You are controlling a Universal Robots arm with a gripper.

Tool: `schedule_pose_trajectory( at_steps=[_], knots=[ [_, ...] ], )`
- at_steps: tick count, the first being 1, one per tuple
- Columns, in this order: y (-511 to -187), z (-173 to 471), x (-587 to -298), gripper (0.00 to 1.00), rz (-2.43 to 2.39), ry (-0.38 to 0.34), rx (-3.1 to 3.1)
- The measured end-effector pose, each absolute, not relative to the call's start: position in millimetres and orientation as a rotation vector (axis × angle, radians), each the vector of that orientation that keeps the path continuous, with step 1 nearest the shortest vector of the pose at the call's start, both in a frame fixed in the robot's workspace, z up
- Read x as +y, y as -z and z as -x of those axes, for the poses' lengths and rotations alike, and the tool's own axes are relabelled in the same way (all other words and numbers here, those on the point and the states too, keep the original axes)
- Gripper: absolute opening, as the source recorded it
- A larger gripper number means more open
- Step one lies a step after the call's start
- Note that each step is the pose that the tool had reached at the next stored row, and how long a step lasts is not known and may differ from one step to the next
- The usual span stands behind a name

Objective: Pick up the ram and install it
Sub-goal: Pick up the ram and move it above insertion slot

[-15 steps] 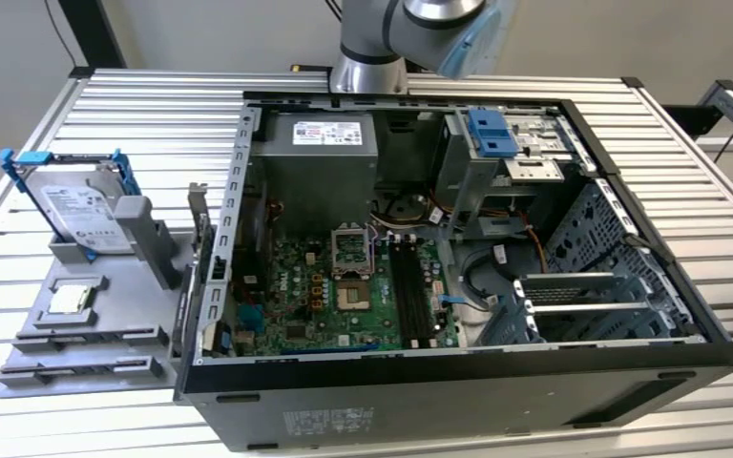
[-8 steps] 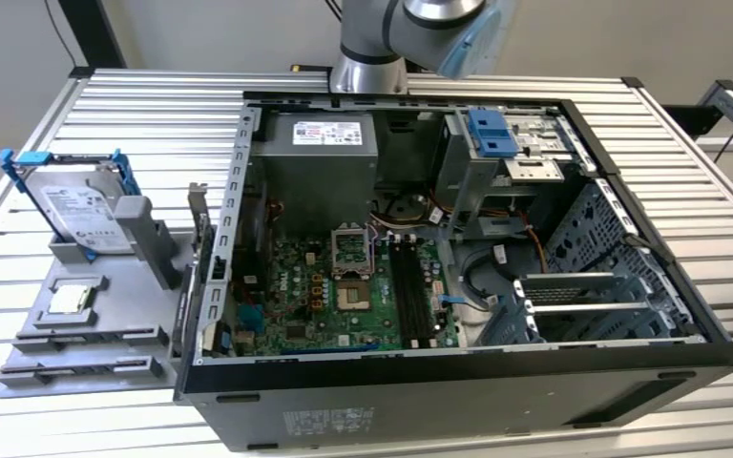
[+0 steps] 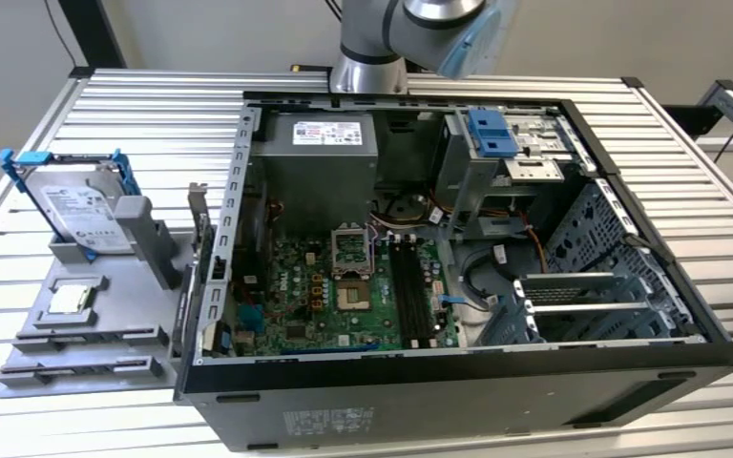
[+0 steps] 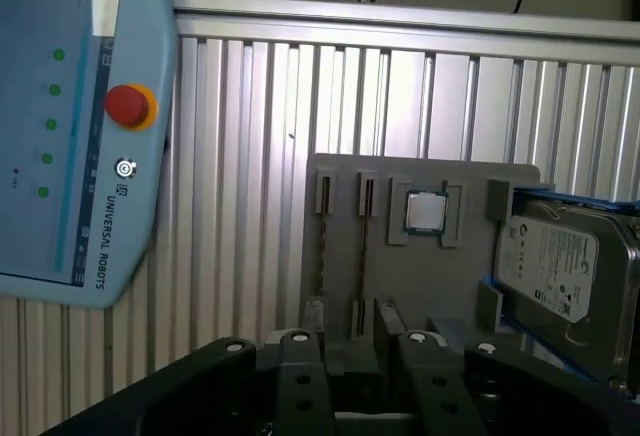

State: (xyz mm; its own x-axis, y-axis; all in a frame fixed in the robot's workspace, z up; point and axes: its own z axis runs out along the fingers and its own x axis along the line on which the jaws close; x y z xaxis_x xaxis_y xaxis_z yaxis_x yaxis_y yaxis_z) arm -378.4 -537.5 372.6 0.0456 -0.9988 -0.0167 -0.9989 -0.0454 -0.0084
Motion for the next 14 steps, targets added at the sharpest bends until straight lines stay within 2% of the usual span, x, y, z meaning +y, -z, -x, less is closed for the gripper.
schedule_pose_trajectory(
  at_steps=[14],
  knots=[
    [-361.3, 378.3, -537.5, 1.0, 2.227, -0.035, 2.188]
  ],
)
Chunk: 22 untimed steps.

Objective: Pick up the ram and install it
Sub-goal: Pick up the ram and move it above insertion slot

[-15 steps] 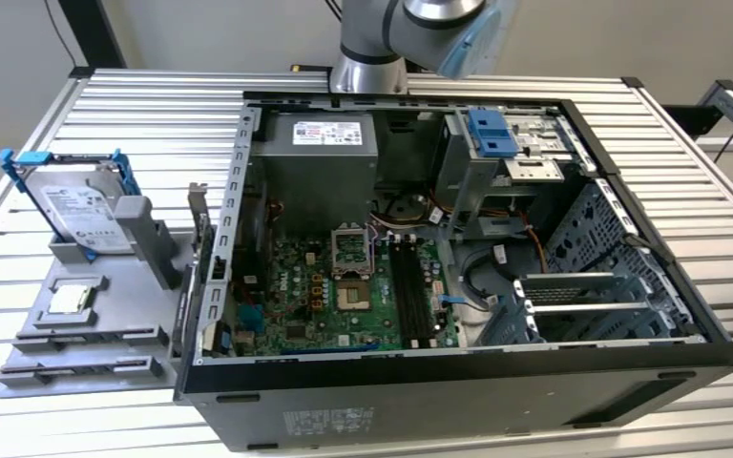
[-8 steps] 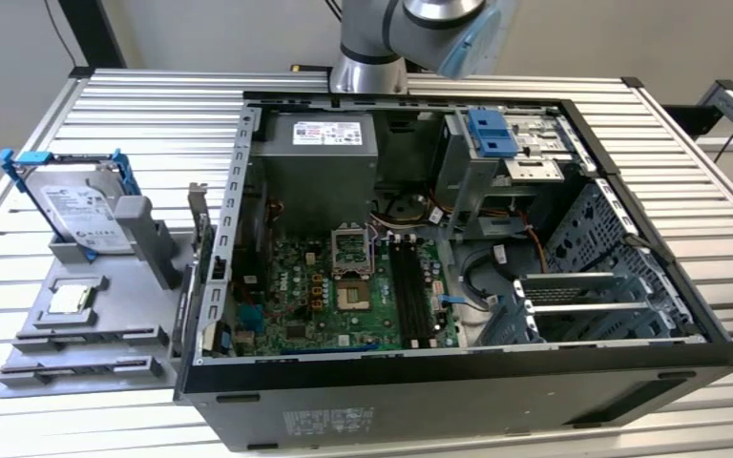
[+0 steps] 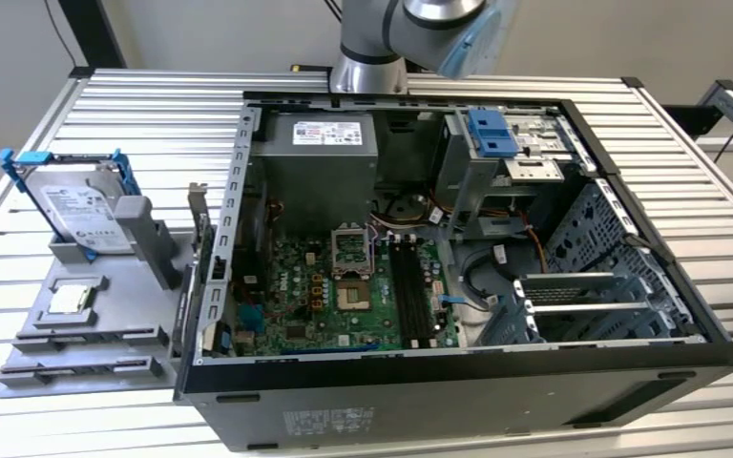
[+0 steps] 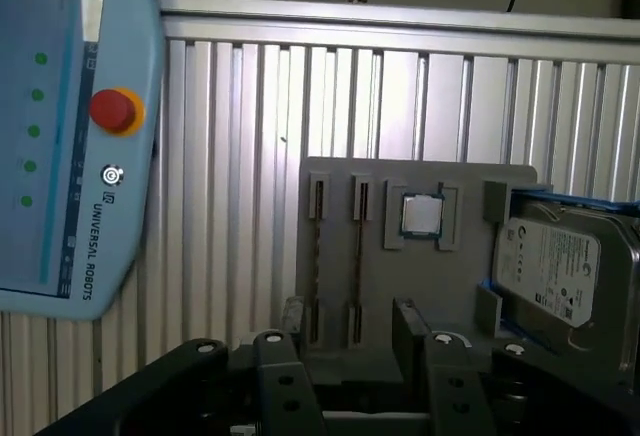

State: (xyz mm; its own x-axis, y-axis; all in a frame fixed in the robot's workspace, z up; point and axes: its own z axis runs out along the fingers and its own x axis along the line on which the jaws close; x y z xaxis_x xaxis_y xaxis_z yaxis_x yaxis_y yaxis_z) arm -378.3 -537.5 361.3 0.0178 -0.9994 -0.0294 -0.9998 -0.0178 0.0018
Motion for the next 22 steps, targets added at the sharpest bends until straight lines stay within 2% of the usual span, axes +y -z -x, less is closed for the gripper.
schedule_pose_trajectory(
  at_steps=[22],
  knots=[
    [-324.4, 378.3, -537.5, 1.0, 2.235, -0.028, 2.174]
  ],
)
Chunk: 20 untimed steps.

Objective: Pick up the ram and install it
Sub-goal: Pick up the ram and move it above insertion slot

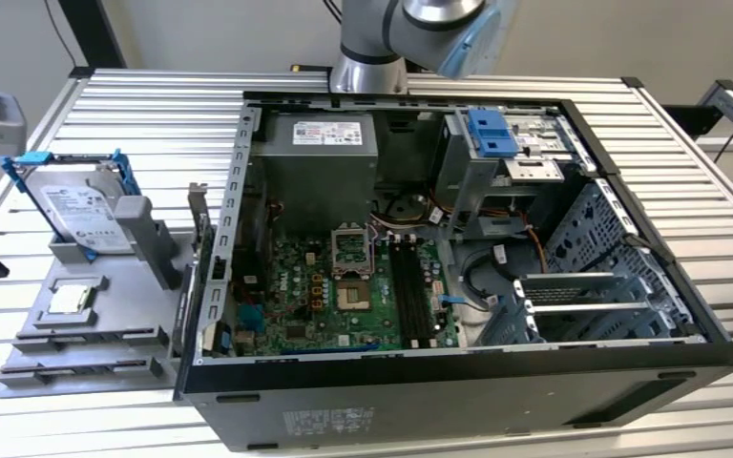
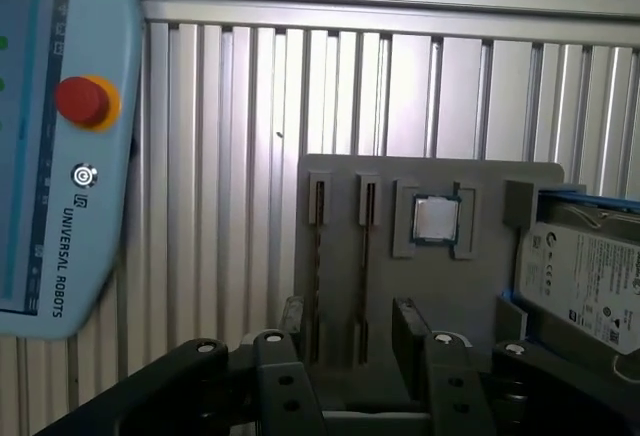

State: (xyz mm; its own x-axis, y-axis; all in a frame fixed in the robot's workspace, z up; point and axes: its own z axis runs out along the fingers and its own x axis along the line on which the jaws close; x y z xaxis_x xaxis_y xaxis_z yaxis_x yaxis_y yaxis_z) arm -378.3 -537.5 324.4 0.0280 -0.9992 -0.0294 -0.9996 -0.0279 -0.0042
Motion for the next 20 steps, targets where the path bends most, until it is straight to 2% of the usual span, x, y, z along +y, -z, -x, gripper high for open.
schedule_pose_trajectory(
  at_steps=[20],
  knots=[
    [-289.6, 378.3, -537.5, 1.0, 2.234, -0.026, 2.173]
  ],
)
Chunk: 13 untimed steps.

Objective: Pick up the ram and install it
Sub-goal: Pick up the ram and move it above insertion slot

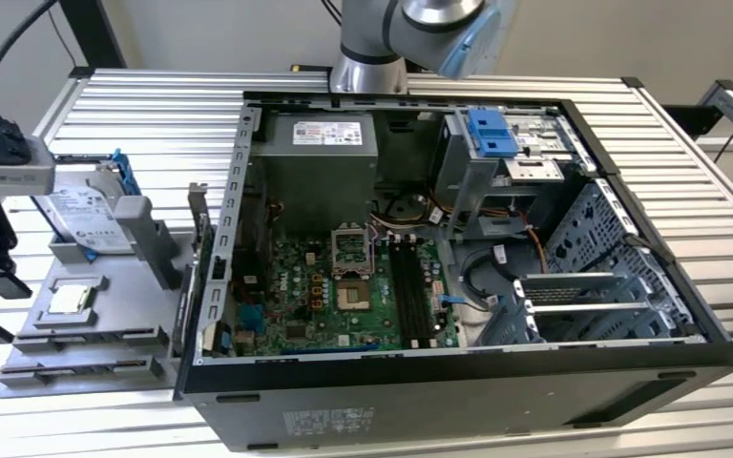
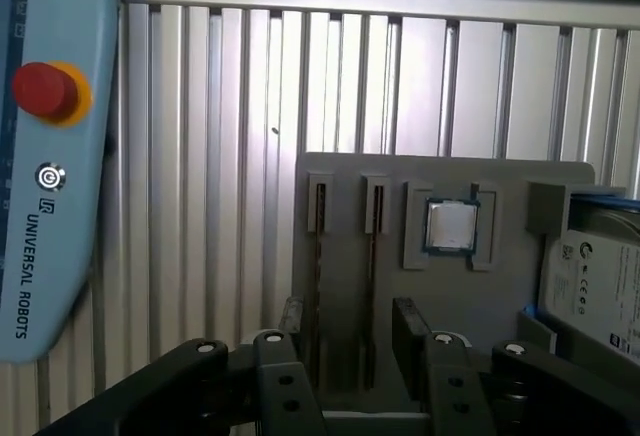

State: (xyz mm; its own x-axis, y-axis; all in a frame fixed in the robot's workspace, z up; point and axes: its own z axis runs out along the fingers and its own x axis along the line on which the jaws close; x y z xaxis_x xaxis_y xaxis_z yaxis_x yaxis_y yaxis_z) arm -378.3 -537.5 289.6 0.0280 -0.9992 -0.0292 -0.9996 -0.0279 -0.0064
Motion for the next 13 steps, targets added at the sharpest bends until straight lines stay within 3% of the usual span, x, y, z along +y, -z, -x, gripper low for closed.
schedule_pose_trajectory(
  at_steps=[13],
  knots=[
    [-263.8, 378.3, -541.8, 1.0, 2.234, -0.024, 2.172]
  ],
)
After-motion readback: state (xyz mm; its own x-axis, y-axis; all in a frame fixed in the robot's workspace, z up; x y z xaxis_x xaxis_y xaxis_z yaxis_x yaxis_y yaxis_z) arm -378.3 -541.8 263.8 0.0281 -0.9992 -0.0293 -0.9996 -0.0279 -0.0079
